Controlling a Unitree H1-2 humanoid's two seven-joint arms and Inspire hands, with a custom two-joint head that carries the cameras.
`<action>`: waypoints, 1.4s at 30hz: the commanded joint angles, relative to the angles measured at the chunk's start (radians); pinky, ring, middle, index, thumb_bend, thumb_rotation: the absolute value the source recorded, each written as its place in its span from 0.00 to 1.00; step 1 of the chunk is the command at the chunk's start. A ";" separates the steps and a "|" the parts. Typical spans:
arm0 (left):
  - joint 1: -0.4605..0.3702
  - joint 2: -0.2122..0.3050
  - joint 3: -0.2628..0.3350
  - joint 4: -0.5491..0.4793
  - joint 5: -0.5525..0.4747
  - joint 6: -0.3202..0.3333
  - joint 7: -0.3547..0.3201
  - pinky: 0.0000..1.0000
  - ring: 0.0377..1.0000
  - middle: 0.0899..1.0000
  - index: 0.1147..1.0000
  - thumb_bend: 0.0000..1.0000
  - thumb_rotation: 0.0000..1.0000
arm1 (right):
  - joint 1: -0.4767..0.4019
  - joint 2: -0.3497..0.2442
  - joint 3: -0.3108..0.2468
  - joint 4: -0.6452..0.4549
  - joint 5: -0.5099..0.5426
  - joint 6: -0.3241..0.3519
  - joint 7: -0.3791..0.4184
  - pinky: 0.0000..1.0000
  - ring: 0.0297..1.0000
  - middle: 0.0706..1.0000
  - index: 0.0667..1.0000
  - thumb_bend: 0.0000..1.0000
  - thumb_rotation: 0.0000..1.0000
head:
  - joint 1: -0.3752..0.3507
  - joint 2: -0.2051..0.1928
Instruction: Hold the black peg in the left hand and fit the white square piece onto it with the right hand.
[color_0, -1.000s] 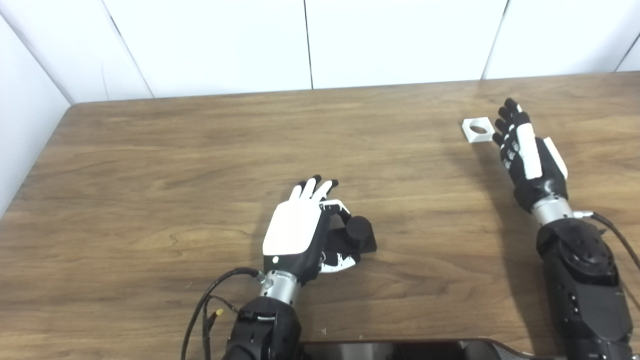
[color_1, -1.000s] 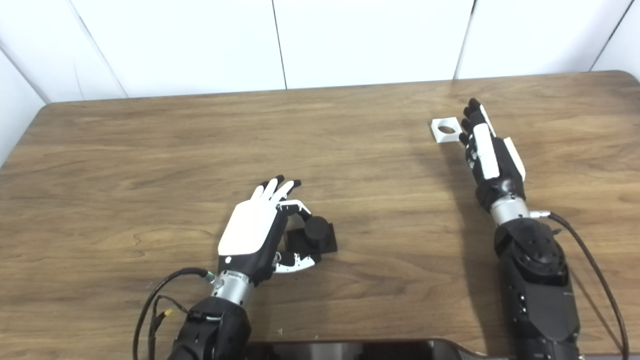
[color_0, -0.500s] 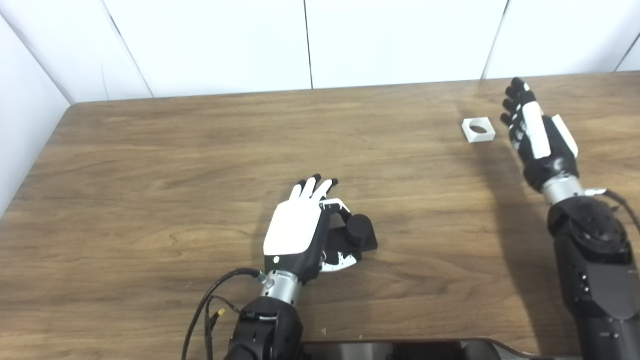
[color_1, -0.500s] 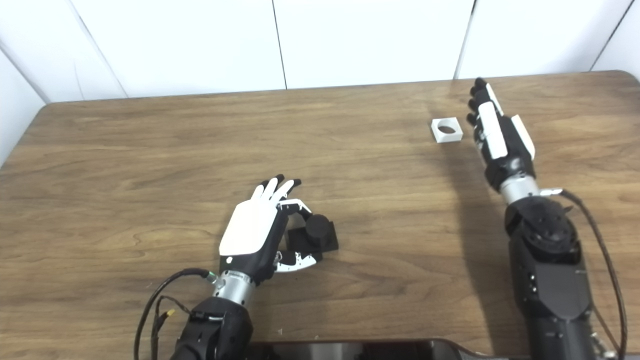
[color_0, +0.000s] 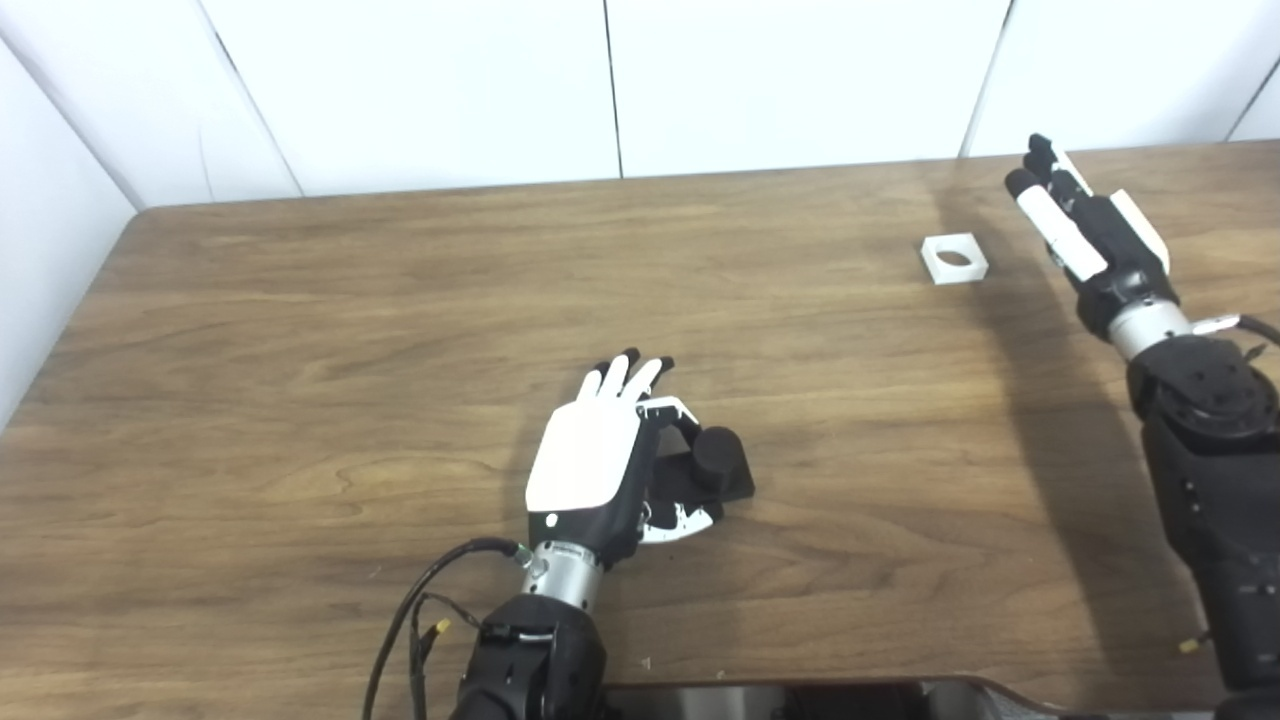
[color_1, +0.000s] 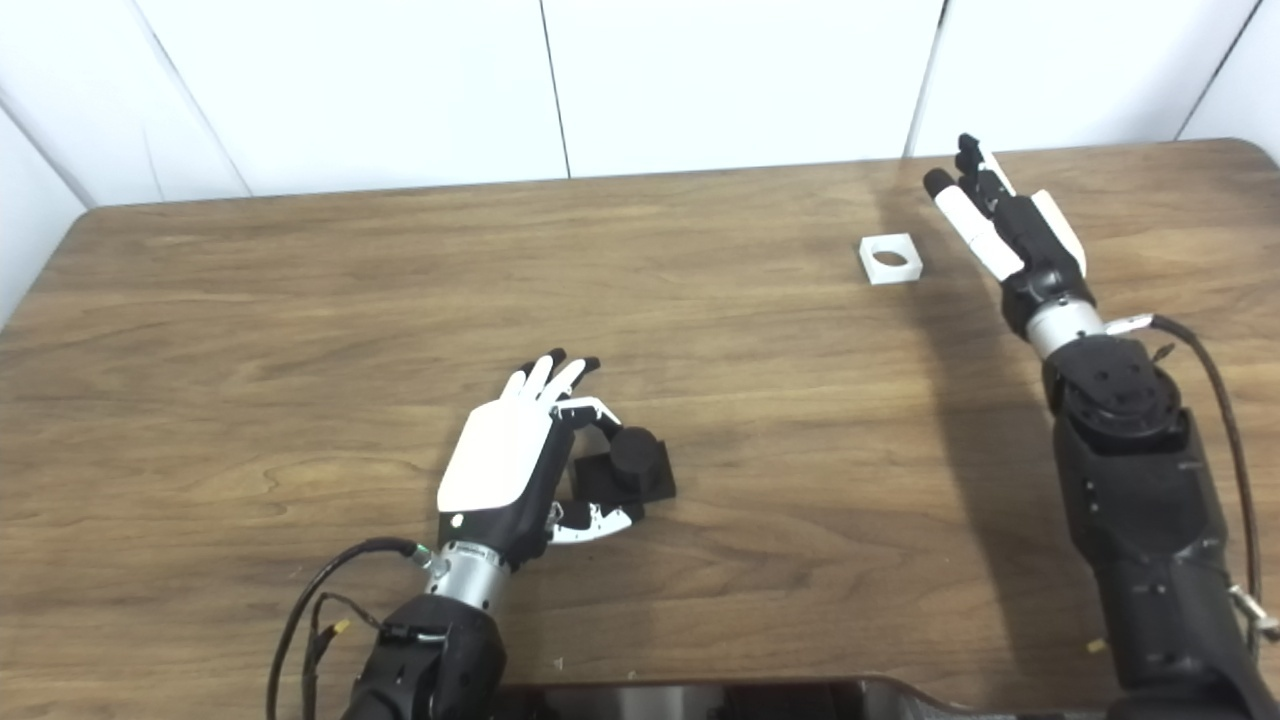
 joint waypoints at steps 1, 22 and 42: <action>0.012 0.008 -0.004 0.039 0.016 0.010 -0.020 1.00 1.00 0.93 0.43 0.51 0.06 | -0.079 -0.039 0.004 0.003 -0.023 -0.053 0.003 1.00 1.00 1.00 1.00 0.63 0.65 | 0.000 0.001; 0.013 0.005 -0.003 0.056 0.011 0.008 0.002 1.00 1.00 0.93 0.43 0.51 0.06 | -0.253 -0.209 0.226 0.163 -0.350 -0.035 0.093 0.97 1.00 1.00 0.87 0.82 0.37 | -0.006 -0.011; -0.002 -0.007 -0.003 0.087 0.002 0.016 0.037 0.99 1.00 0.93 0.43 0.51 0.06 | -0.414 -0.270 0.358 0.227 -0.463 0.024 0.334 0.94 1.00 1.00 0.83 0.86 0.33 | -0.005 -0.021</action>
